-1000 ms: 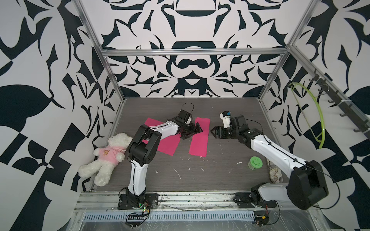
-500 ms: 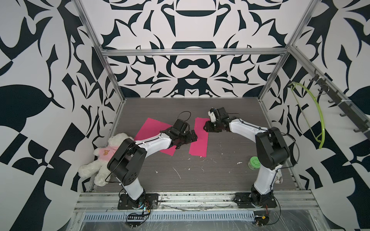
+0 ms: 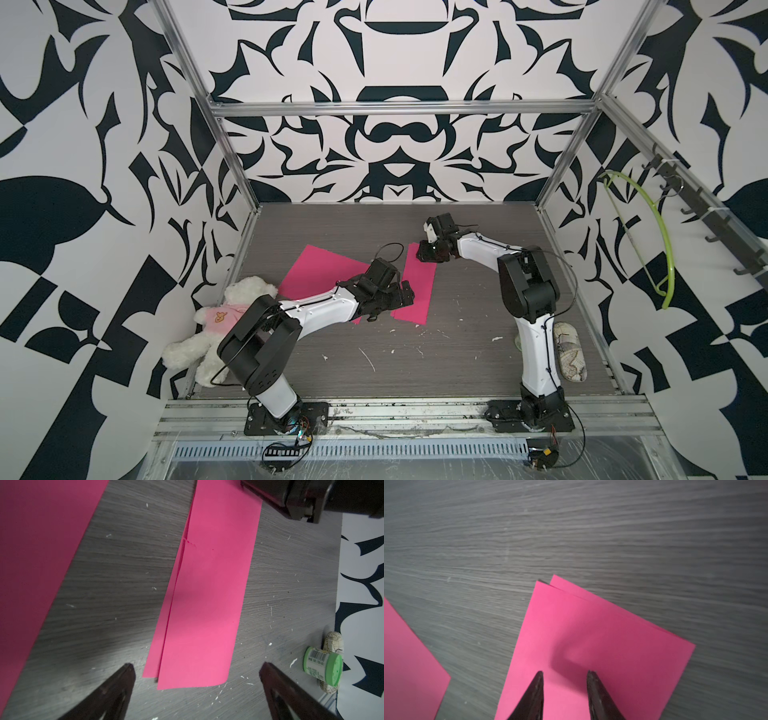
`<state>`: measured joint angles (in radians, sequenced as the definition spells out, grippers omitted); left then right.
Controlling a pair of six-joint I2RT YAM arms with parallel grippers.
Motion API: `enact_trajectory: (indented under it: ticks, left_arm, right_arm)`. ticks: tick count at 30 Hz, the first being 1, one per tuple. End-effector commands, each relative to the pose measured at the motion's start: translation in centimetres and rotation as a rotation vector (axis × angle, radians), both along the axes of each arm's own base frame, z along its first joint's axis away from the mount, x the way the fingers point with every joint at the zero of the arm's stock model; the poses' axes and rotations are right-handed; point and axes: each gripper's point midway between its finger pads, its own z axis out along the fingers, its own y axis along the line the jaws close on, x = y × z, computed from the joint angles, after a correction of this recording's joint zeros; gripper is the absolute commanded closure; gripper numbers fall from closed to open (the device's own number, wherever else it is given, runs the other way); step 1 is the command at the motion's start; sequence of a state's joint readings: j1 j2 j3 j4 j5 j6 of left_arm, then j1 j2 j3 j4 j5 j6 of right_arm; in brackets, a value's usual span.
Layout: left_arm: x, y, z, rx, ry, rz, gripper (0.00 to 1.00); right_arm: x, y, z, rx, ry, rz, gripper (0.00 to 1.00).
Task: Fold the rectangular paper in half along the long edge
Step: Adjust the paper at the center of the board.
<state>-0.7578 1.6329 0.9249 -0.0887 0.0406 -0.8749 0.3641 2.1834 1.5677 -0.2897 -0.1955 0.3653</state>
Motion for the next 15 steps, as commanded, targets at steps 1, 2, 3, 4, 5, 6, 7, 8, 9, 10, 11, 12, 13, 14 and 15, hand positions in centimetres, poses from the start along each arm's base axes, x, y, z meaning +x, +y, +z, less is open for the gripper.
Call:
enact_trajectory:
  ticks: [1, 2, 3, 4, 5, 6, 7, 8, 9, 10, 11, 12, 13, 14, 15]
  left_arm:
    - [0.3, -0.5, 1.4, -0.027, -0.031, -0.009, 0.01]
    - [0.4, -0.6, 1.4, -0.030, -0.032, -0.011, 0.01]
    - [0.4, -0.7, 1.4, -0.030, -0.031, -0.014, 0.01]
    - [0.4, -0.7, 1.5, -0.031, -0.032, -0.014, 0.01]
    - [0.4, -0.8, 1.5, -0.032, -0.032, -0.017, 0.01]
    - [0.4, -0.9, 1.7, -0.035, -0.034, -0.019, 0.01]
    - [0.4, -1.1, 1.8, -0.038, -0.035, -0.023, 0.01]
    - [0.4, -1.4, 1.9, -0.041, -0.038, -0.028, 0.01]
    - [0.3, -1.7, 2.1, -0.045, -0.039, -0.035, 0.01]
    - [0.3, -2.1, 2.3, -0.047, -0.041, -0.044, 0.01]
    - [0.1, -2.7, 2.4, -0.049, -0.041, -0.058, 0.00]
    - [0.0, -3.2, 2.5, -0.052, -0.041, -0.072, 0.02]
    - [-0.3, -4.0, 2.6, -0.053, -0.040, -0.094, 0.04]
    - [-0.6, -4.7, 2.6, -0.052, -0.038, -0.117, 0.06]
    - [-0.9, -5.3, 2.6, -0.050, -0.033, -0.136, 0.08]
  right_arm:
    - [-1.5, -3.3, 0.7, -0.058, 0.009, -0.050, 0.63]
    - [-2.1, -4.1, 0.6, -0.071, 0.014, -0.062, 0.63]
    - [-2.9, -4.6, 0.5, -0.083, 0.017, -0.073, 0.63]
    - [-3.7, -5.4, 0.5, -0.098, 0.016, -0.091, 0.63]
    - [-4.6, -6.2, 0.6, -0.113, 0.012, -0.112, 0.63]
    - [-5.5, -6.8, 0.5, -0.123, 0.016, -0.132, 0.63]
    - [-6.6, -7.4, 0.6, -0.127, 0.020, -0.154, 0.63]
    - [-7.7, -7.8, 0.6, -0.120, 0.022, -0.172, 0.63]
    - [-8.4, -8.0, 0.8, -0.103, 0.021, -0.193, 0.63]
    - [-9.4, -8.0, 0.8, -0.080, 0.022, -0.206, 0.63]
    - [-10.4, -8.0, 0.7, -0.059, 0.025, -0.214, 0.63]
    - [-11.1, -8.1, 0.7, -0.047, 0.028, -0.218, 0.64]
    - [-11.6, -8.0, 0.8, -0.033, 0.024, -0.213, 0.64]
    - [-12.0, -7.8, 1.1, -0.022, 0.017, -0.204, 0.64]
    - [-12.2, -7.8, 1.4, -0.020, 0.011, -0.195, 0.63]
